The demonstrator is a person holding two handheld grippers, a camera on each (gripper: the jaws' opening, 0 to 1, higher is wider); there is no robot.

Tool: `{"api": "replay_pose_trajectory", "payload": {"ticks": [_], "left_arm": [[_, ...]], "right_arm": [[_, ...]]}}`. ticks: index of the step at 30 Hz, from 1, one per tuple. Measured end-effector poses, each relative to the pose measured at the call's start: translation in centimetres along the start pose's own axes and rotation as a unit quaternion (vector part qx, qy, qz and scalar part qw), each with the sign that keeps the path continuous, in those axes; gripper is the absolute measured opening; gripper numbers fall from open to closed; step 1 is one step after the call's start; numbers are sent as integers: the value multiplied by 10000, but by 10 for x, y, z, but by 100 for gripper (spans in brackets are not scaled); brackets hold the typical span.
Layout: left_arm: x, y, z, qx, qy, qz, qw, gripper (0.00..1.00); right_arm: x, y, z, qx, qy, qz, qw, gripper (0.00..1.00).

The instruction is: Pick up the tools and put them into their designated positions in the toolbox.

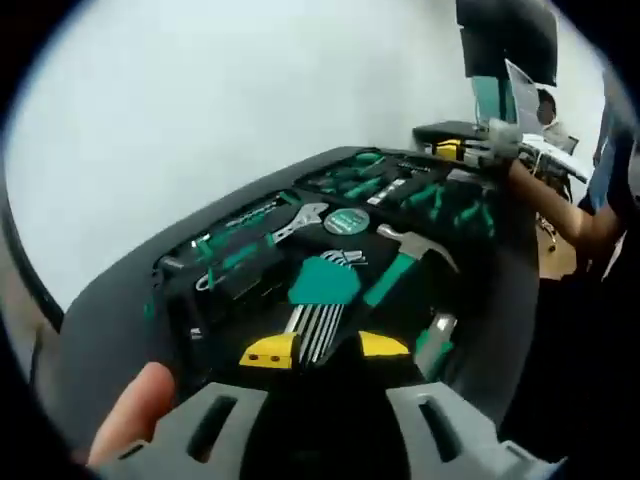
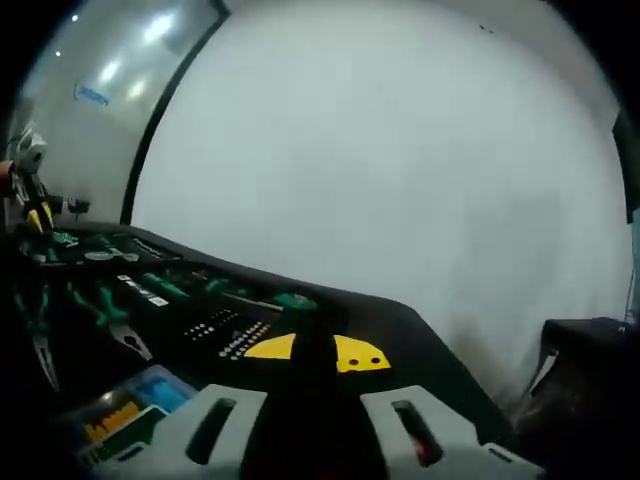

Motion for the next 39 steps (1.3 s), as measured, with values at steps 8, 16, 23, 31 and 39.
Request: {"api": "replay_pose_trajectory", "payload": {"ticks": [8, 16, 23, 31, 39], "left_arm": [[-21, 5, 27, -80, -80, -55, 9999, 13], [-34, 13, 29, 24, -61, -48, 10000, 12], [-43, 6, 49, 245, -53, -133, 9996, 13], [-47, 8, 57, 503, -325, 8, 9982, 13], [-28, 22, 36, 1033, 487, -480, 9923, 5]], "right_arm": [[2, -1, -4, -81, -96, 53, 9999, 10], [1, -2, -4, -86, -120, 88, 9999, 10], [2, -2, -4, -182, -105, 95, 9997, 10], [0, -3, -6, -196, -128, 122, 9997, 10], [4, 5, -4, -179, -153, -159, 9996, 10]]}}
Point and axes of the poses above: the point that each gripper's makers call its tool centre point, and the gripper's own axes: x roughly backward along the fingers, z roughly to its left, y roughly out of its top, the point moved 10 cm from there along x, roughly backward along the fingers, and after that the axes turned 15 degrees about -x, right-handed, at the moved point
